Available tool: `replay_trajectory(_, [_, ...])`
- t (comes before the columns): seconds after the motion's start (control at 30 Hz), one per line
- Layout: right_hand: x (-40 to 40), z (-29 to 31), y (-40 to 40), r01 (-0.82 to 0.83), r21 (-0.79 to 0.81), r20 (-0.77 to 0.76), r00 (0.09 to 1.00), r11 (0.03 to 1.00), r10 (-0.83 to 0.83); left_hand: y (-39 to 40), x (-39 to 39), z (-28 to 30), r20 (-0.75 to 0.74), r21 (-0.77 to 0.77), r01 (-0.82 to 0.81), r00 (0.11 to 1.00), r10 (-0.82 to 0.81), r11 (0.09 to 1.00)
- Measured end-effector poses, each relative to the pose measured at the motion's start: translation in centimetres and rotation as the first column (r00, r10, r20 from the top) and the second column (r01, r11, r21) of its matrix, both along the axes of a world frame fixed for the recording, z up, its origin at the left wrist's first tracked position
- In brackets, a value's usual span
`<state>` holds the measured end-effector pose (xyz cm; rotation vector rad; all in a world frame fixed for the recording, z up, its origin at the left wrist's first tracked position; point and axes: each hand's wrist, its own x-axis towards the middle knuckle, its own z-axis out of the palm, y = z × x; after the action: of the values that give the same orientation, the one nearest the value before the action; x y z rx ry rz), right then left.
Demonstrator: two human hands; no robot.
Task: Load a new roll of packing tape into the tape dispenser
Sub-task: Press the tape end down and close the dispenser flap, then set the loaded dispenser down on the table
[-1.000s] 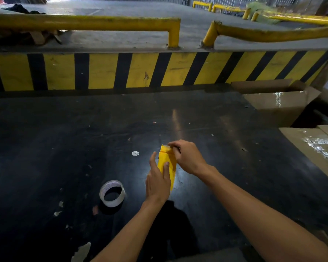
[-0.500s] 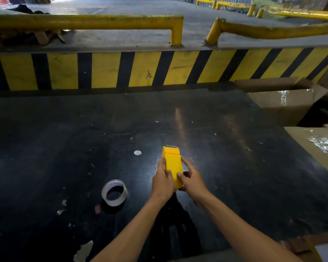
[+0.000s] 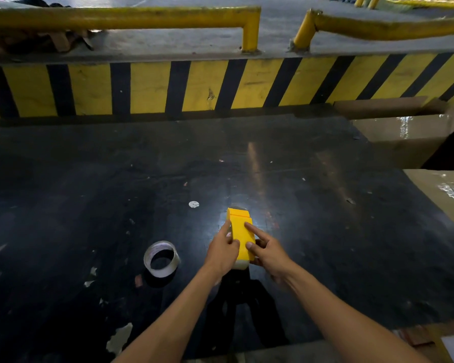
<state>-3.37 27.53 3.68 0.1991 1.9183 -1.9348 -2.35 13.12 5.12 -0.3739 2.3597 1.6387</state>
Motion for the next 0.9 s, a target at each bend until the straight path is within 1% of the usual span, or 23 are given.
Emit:
replay_trajectory(0.07, [-0.2, -0.4, 0.2, -0.007, -0.007, 0.046, 0.999, 1.000, 0.008, -0.4, 0.0, -0.1, -0.005, -0.029, 0.076, 0.997, -0.077, 0.997])
replay_trajectory(0.13, [-0.5, -0.7, 0.5, -0.013, -0.021, 0.081, 0.997, 1.000, 0.015, -0.8, 0.3, 0.0, -0.052, -0.050, 0.123, 0.991, -0.126, 0.991])
replay_trajectory(0.2, [-0.8, -1.0, 0.7, -0.013, -0.042, 0.121, 0.992, 0.999, 0.018, -1.7, 0.7, -0.4, -0.119, -0.070, 0.083, 0.989, -0.091, 0.994])
replay_trajectory(0.23, [-0.8, -1.1, 0.9, -0.010, -0.067, 0.146, 0.989, 0.998, 0.019, -2.4, 0.8, -0.9, -0.153, -0.114, 0.044, 0.986, -0.062, 0.992])
replay_trajectory(0.27, [-0.9, -1.4, 1.1, -0.001, -0.091, 0.171, 0.985, 0.996, 0.017, -3.1, 0.9, -1.3, -0.178, -0.202, 0.004, 0.983, -0.040, 0.979])
replay_trajectory(0.3, [-0.9, -1.6, 1.2, 0.011, -0.124, 0.198, 0.980, 0.992, 0.014, -3.9, 0.8, -1.9, -0.207, -0.323, -0.030, 0.977, -0.040, 0.946])
replay_trajectory(0.33, [-1.0, -2.0, 1.5, 0.032, -0.136, 0.222, 0.975, 0.990, -0.001, -4.8, 0.7, -2.3, -0.217, -0.471, -0.051, 0.974, -0.059, 0.881])
replay_trajectory(0.37, [-0.9, -2.2, 1.6, 0.054, -0.150, 0.246, 0.969, 0.987, -0.016, -5.8, 0.5, -2.7, -0.202, -0.603, -0.061, 0.976, -0.079, 0.795])
replay_trajectory(0.4, [-1.0, -2.7, 1.8, 0.080, -0.153, 0.259, 0.965, 0.985, -0.039, -6.6, 0.4, -2.8, -0.148, -0.700, -0.050, 0.986, -0.076, 0.712])
replay_trajectory(0.43, [-1.0, -2.9, 1.9, 0.107, -0.168, 0.264, 0.963, 0.980, -0.060, -7.4, 0.3, -2.8, -0.068, -0.760, -0.024, 0.997, -0.043, 0.650])
replay_trajectory(0.47, [-1.2, -3.1, 2.1, 0.132, -0.164, 0.260, 0.962, 0.978, -0.086, -8.2, 0.3, -2.7, 0.020, -0.795, 0.011, 1.000, 0.009, 0.607])
replay_trajectory(0.5, [-1.4, -3.1, 2.1, 0.153, -0.162, 0.252, 0.962, 0.975, -0.109, -9.0, 0.4, -2.9, 0.100, -0.807, 0.046, 0.993, 0.060, 0.588])
replay_trajectory(0.53, [-1.6, -3.1, 2.2, 0.167, -0.145, 0.239, 0.962, 0.975, -0.129, -9.7, 0.5, -3.2, 0.163, -0.800, 0.073, 0.982, 0.097, 0.596])
replay_trajectory(0.6, [-2.0, -2.7, 2.2, 0.166, -0.088, 0.209, 0.967, 0.982, -0.144, -10.9, 0.7, -4.0, 0.241, -0.757, 0.101, 0.962, 0.132, 0.646])
replay_trajectory(0.67, [-2.3, -2.5, 2.3, 0.121, -0.002, 0.167, 0.979, 0.993, -0.119, -11.7, 0.9, -4.6, 0.284, -0.708, 0.104, 0.947, 0.147, 0.699])
replay_trajectory(0.7, [-2.2, -2.5, 2.3, 0.099, 0.042, 0.142, 0.984, 0.994, -0.104, -11.9, 1.1, -4.9, 0.279, -0.692, 0.091, 0.949, 0.149, 0.716])
replay_trajectory(0.77, [-2.2, -2.7, 2.3, 0.092, 0.107, 0.103, 0.989, 0.990, -0.103, -12.0, 1.5, -5.0, 0.223, -0.695, 0.054, 0.964, 0.144, 0.717])
replay_trajectory(0.9, [-2.0, -3.2, 2.1, 0.115, 0.142, 0.067, 0.990, 0.983, -0.125, -11.2, 1.6, -5.3, 0.127, -0.689, 0.018, 0.987, 0.096, 0.724])
